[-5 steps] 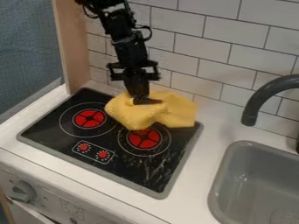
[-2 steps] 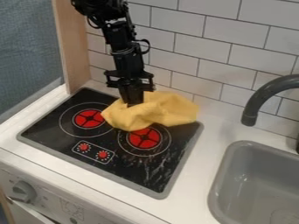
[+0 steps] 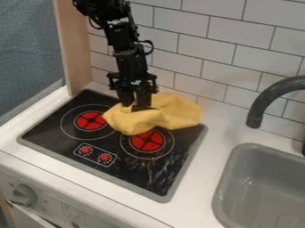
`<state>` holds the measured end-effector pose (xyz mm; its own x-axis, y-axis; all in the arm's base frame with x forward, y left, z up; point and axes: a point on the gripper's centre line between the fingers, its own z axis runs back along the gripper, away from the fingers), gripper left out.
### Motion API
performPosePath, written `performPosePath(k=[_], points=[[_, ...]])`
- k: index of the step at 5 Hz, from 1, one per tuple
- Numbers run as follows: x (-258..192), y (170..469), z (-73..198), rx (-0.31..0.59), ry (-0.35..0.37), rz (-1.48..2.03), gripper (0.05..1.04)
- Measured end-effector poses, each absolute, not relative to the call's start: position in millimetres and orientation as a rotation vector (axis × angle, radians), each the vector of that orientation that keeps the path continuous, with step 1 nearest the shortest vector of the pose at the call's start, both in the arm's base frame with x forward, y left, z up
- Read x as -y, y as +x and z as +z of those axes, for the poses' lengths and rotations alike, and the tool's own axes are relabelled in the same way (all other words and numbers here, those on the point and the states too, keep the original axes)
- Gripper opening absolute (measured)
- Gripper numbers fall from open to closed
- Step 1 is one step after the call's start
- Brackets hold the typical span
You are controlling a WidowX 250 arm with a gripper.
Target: Fold the cloth from bottom to top
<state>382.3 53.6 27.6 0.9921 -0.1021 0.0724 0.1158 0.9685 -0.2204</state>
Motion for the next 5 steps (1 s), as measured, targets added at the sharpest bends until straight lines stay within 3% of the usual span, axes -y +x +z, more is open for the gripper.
performPosePath(k=[1,2,5], points=[[-52.4,380.5,27.9,0.051,-0.238,-0.113,0.942],[-50.7,377.4,33.4,0.042,-0.252,-0.123,1.004],[-52.0,373.8,90.4,0.131,-0.263,-0.157,0.998]])
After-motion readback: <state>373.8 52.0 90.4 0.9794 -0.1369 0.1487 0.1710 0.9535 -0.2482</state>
